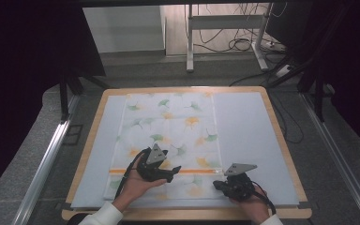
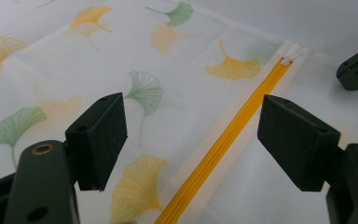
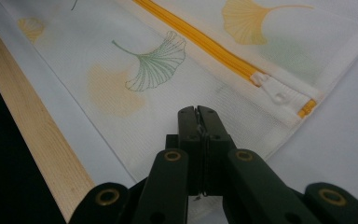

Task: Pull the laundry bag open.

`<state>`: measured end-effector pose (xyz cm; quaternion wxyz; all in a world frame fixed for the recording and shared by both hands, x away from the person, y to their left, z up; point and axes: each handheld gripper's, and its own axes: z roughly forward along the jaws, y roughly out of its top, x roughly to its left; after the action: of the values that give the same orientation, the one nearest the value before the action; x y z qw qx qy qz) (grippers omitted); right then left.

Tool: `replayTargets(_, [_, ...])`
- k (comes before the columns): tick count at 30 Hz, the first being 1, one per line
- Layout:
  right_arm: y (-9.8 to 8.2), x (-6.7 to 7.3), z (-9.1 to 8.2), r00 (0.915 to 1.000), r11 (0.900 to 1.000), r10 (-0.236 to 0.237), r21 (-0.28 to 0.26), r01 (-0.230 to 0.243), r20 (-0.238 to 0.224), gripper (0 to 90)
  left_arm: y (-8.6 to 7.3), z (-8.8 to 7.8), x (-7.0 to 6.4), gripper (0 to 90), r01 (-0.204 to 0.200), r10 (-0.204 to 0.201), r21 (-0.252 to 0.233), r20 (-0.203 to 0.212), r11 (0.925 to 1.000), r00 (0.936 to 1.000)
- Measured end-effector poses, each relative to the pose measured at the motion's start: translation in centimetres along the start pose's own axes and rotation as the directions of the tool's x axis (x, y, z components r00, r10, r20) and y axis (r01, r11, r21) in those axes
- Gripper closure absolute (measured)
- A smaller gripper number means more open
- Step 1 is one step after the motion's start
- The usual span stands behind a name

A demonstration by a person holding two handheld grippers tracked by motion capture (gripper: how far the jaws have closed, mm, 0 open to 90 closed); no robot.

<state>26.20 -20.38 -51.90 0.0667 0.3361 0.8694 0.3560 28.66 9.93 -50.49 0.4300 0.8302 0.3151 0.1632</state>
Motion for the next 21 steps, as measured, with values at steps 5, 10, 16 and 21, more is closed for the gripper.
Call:
replayTargets(5, [-0.1,0.0,-0.1,1.0000,1.000,0.001,0.004,-0.001,-0.003,87.8,0.6,0.7,-0.4,24.4,-0.010,0.010,0.002,0.015,0.9999,0.9998])
replayTargets(10, [-0.1,0.0,-0.1,1.0000,1.000,0.003,0.006,-0.003,-0.007,87.6,1.2,1.1,-0.8,24.6,-0.033,0.032,0.011,0.038,0.9994,0.9988])
replayTargets(16, [0.0,0.2,0.1,0.9999,1.000,0.004,0.009,-0.004,-0.014,87.5,1.6,1.6,-0.9,23.6,-0.022,0.022,0.002,0.040,0.9998,0.9990])
replayTargets(21, [0.1,0.2,0.1,0.9999,1.000,0.001,0.010,-0.001,-0.016,87.6,1.8,2.0,-1.0,21.9,-0.020,0.020,0.002,0.046,0.9998,0.9987])
